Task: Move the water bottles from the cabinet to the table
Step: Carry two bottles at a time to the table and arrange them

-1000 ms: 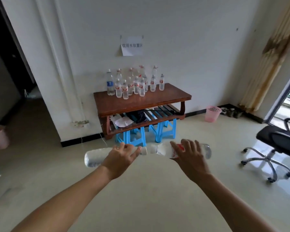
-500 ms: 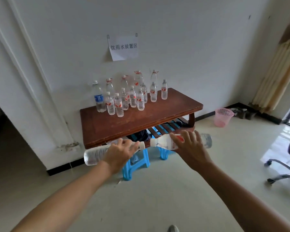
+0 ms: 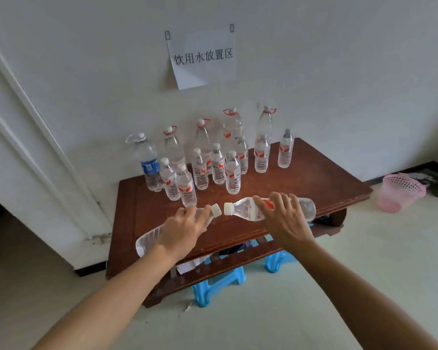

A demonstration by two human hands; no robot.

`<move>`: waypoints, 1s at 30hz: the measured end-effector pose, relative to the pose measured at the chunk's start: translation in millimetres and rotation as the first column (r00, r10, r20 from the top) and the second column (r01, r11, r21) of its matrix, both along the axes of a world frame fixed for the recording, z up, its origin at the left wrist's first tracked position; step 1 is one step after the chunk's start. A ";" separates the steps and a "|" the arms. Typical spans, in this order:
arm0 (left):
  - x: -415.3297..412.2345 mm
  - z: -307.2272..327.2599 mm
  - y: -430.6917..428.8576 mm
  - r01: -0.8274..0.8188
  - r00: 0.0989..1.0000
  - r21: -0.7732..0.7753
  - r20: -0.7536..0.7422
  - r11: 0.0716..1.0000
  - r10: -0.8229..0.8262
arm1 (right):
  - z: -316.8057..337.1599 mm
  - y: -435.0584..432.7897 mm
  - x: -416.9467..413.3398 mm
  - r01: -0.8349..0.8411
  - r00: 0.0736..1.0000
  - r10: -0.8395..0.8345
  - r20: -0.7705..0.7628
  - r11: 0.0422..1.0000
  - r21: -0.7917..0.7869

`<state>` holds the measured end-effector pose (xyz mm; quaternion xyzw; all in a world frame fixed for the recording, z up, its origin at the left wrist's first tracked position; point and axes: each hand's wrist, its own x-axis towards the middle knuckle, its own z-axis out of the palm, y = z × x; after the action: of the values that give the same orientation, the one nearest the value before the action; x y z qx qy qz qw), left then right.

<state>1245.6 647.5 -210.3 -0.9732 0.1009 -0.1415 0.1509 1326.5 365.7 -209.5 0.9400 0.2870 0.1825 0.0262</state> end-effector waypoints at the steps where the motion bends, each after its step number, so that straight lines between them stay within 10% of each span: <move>1: 19.6 -2.5 4.2 -0.005 1.000 -0.054 -0.008 0.999 0.005 | -2.1 6.2 20.8 -0.003 1.000 0.003 0.003 1.000 0.006; 17: 298.4 -88.1 56.9 0.092 0.996 -0.687 0.047 0.721 -0.082 | -52.8 58.2 241.8 0.423 0.882 -0.328 -0.338 0.867 0.264; 30: 360.0 -141.3 17.1 -0.215 0.937 -0.792 -0.003 0.571 0.349 | -122.9 59.3 402.4 0.448 0.749 0.086 -0.657 0.665 0.598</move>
<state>1605.6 664.6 -351.6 -0.9301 -0.1395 -0.2197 -0.2592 1728.8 425.0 -332.4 0.8993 0.0797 -0.0521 -0.4267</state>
